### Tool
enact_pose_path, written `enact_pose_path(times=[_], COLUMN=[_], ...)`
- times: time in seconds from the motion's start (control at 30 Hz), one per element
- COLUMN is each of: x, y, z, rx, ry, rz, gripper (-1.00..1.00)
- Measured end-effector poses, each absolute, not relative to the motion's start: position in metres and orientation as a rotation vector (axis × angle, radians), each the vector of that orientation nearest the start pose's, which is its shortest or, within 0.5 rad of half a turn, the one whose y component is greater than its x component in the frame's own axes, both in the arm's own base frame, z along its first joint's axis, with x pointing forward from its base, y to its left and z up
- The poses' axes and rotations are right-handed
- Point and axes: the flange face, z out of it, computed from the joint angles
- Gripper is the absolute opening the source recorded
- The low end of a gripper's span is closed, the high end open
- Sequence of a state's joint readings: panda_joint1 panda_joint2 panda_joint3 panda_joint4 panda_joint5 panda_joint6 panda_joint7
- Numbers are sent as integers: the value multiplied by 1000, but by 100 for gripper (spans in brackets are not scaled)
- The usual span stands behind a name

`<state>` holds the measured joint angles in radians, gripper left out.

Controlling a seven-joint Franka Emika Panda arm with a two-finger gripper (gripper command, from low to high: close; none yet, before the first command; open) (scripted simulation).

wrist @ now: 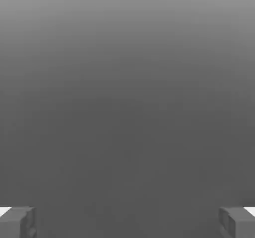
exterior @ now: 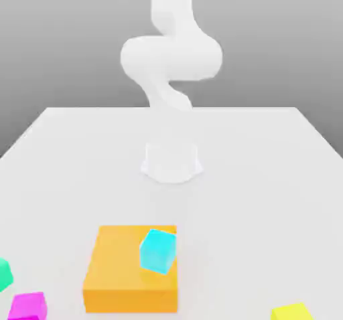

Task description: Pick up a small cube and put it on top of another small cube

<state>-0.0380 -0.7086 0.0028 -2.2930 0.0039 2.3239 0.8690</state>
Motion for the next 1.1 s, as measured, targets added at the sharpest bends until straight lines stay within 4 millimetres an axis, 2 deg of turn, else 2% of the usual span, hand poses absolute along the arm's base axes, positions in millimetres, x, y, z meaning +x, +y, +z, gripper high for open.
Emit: enact_pose_path(times=[0.13, 0.27, 0.4, 0.53, 0.67, 0.77, 0.93, 1.0, 1.1], x=[428, 466, 496, 516, 523, 524, 512, 503, 500], y=[-39, -68, -100, -133, -173, -192, -225, -236, -240], z=[635, 580, 520, 454, 385, 332, 241, 205, 158], rx=[-2356, -2278, -2177, -2055, -1896, -1782, -1559, -1468, -1430], ry=[1412, 1641, 1865, 2084, 2308, 2450, 2682, 2763, 2795], rz=[-818, -693, -568, -444, -323, -231, -79, -24, -4], gripper=[0, 0, 0, 0, 0, 0, 0, 0, 0])
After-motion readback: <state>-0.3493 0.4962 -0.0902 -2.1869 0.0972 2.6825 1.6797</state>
